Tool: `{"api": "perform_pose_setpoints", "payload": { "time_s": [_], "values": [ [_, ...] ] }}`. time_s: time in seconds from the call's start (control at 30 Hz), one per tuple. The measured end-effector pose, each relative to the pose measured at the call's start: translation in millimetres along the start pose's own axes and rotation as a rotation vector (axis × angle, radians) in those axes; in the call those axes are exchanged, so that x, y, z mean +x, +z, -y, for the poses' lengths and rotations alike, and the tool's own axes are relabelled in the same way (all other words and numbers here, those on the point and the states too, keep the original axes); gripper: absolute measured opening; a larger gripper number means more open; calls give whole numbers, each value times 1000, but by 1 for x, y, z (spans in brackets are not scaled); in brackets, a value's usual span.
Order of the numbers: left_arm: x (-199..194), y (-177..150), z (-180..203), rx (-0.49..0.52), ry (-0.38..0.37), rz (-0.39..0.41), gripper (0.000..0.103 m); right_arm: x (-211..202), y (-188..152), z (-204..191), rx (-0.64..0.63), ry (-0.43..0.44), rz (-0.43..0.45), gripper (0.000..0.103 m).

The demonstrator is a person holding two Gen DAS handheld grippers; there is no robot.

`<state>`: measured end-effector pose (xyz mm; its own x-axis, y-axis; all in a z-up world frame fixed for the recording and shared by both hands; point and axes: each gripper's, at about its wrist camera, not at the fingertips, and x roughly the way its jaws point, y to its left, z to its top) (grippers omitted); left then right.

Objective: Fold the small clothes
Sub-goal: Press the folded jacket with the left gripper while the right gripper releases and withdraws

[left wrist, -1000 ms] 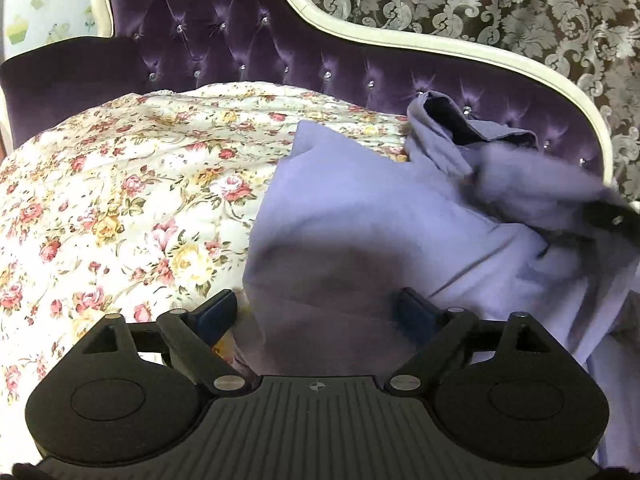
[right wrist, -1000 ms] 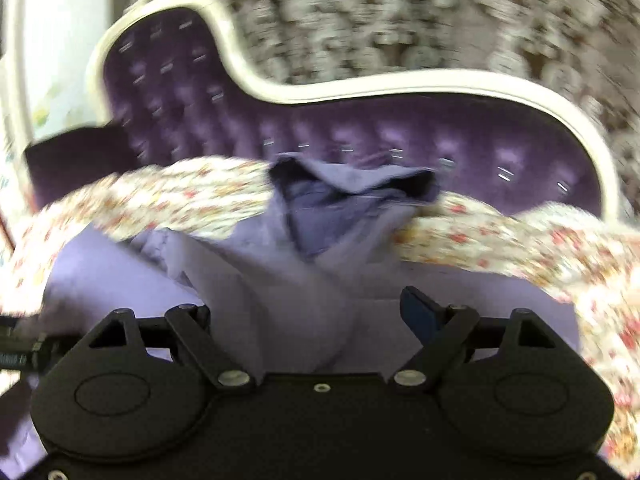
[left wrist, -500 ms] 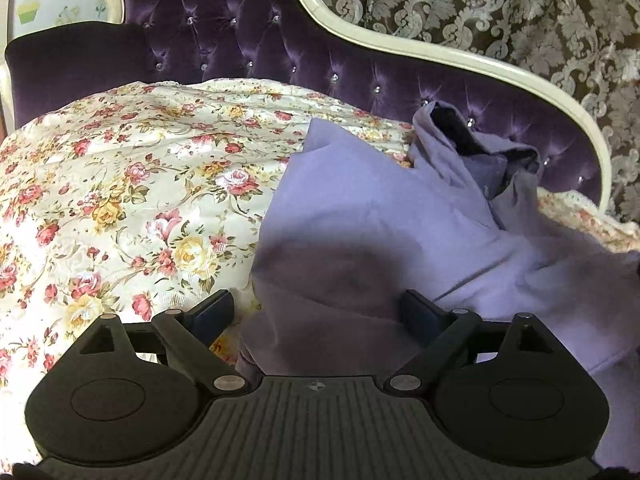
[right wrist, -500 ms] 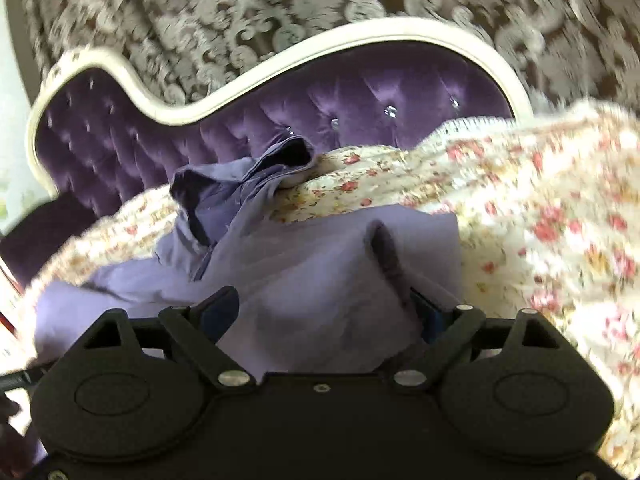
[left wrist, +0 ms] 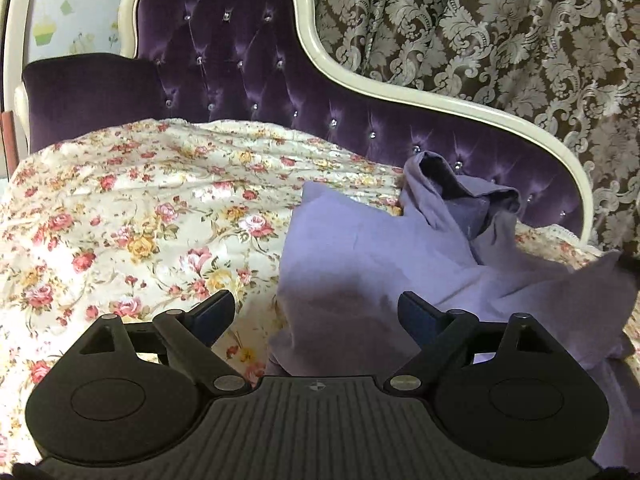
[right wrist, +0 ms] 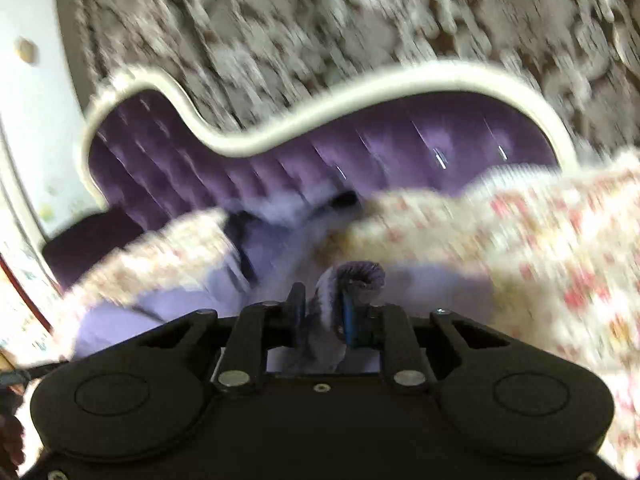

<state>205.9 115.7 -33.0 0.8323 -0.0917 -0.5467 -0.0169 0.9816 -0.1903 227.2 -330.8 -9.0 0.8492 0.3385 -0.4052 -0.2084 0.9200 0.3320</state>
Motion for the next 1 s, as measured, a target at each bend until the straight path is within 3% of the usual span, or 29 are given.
{"api": "perform_pose_setpoints", "payload": {
  "time_s": [0.07, 0.17, 0.2, 0.27, 0.3, 0.37, 0.4, 0.43, 0.53, 0.67, 0.87, 1.0],
  "values": [
    [-1, -1, 2, -7, -6, 4, 89, 7, -2, 6, 44, -6, -26, 25],
    [-2, -6, 7, 6, -17, -8, 89, 29, -22, 22, 92, -106, -166, 26],
    [-2, -9, 9, 22, -16, -15, 89, 35, -31, 26, 76, -152, -230, 32],
    [0, -13, 11, 52, -12, -30, 89, 35, -43, 28, 31, -181, -280, 32],
    [3, -15, 11, 60, -7, -42, 89, 29, -45, 28, 11, -183, -266, 36],
    [8, -18, 9, 53, 6, -65, 90, 20, -41, 23, -36, -234, -243, 57],
    [10, -19, 7, 43, 9, -75, 90, 15, -36, 19, -61, -272, -207, 72],
    [12, -21, 5, 32, 10, -82, 91, 10, -31, 16, -84, -298, -162, 77],
    [15, -24, -1, 0, 10, -94, 91, -3, -11, -4, -147, -303, -33, 77],
    [13, -26, -9, -35, 27, -79, 91, 6, 11, -41, -216, -120, -5, 77],
    [6, -30, -25, -109, 53, -52, 91, 70, 9, -123, -354, 215, -82, 72],
    [3, -31, -36, -164, 57, -48, 91, 118, 2, -178, -413, 354, -154, 68]
  ]
}}
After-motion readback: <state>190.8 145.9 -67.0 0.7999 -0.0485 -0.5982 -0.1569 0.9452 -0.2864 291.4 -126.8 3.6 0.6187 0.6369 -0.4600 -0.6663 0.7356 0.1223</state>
